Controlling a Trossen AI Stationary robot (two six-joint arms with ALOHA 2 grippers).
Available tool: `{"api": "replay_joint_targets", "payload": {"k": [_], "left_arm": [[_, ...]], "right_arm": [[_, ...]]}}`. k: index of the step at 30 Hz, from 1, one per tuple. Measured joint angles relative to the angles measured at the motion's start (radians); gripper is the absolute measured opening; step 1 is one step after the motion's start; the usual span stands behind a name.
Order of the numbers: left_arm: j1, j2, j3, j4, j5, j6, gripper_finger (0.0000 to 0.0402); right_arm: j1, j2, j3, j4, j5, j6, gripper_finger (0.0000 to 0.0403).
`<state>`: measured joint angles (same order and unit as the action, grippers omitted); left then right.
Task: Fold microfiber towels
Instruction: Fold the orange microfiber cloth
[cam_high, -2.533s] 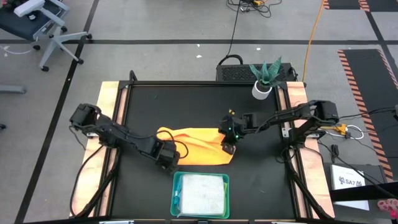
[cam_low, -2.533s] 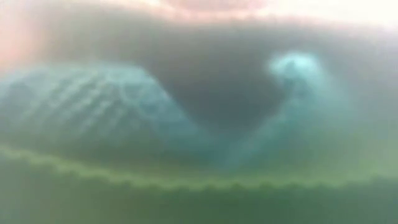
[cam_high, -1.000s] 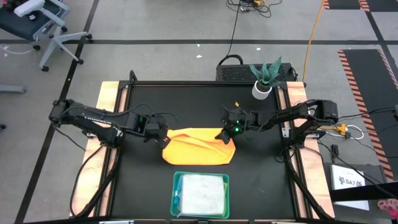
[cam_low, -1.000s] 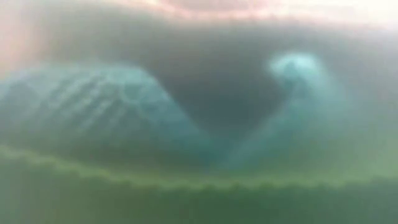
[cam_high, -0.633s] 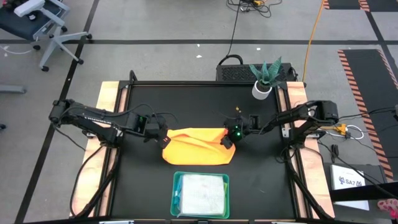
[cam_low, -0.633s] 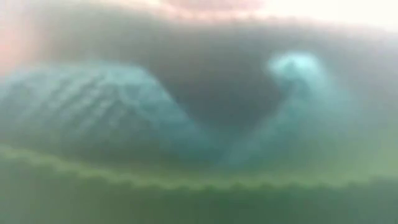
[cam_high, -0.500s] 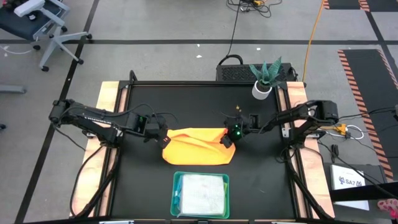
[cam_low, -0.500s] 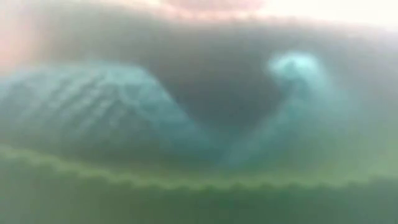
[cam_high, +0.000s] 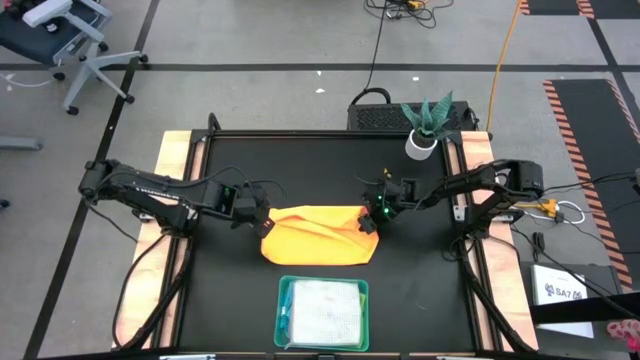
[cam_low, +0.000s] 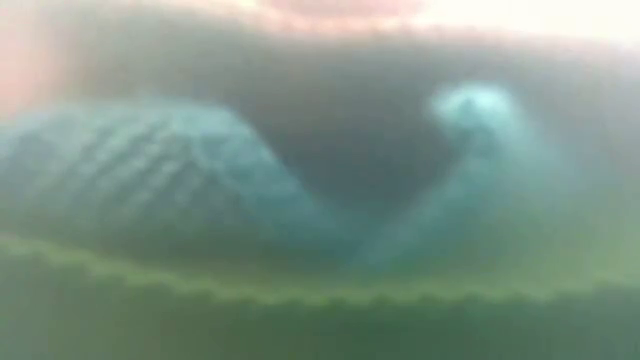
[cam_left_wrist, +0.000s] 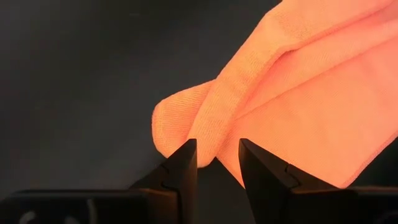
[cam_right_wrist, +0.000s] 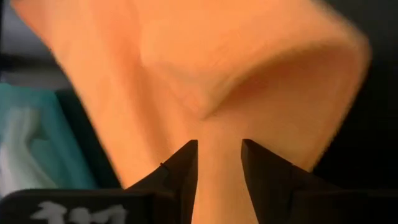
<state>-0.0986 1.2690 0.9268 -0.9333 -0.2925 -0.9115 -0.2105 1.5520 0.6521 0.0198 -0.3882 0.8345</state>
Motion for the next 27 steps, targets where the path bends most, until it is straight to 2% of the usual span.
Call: {"api": "replay_joint_targets", "payload": {"k": [6,19,22,27], "left_arm": [[0.0,0.0,0.0,0.0,-0.006,0.0,0.012],[0.001,0.0,0.0,0.0,-0.007,-0.009,0.012],[0.001,0.0,0.0,0.0,-0.007,-0.01,0.012],[0.001,0.0,0.0,0.001,-0.007,-0.007,0.012]], "right_arm": [[-0.006,0.0,0.0,0.051,0.071,-0.009,0.0118],[-0.019,0.0,0.001,0.142,0.1,-0.014,0.0118],[-0.019,0.0,0.0,0.166,0.1,0.012,0.0105],[-0.033,0.0,0.0,0.303,0.1,0.019,0.0055]]}}
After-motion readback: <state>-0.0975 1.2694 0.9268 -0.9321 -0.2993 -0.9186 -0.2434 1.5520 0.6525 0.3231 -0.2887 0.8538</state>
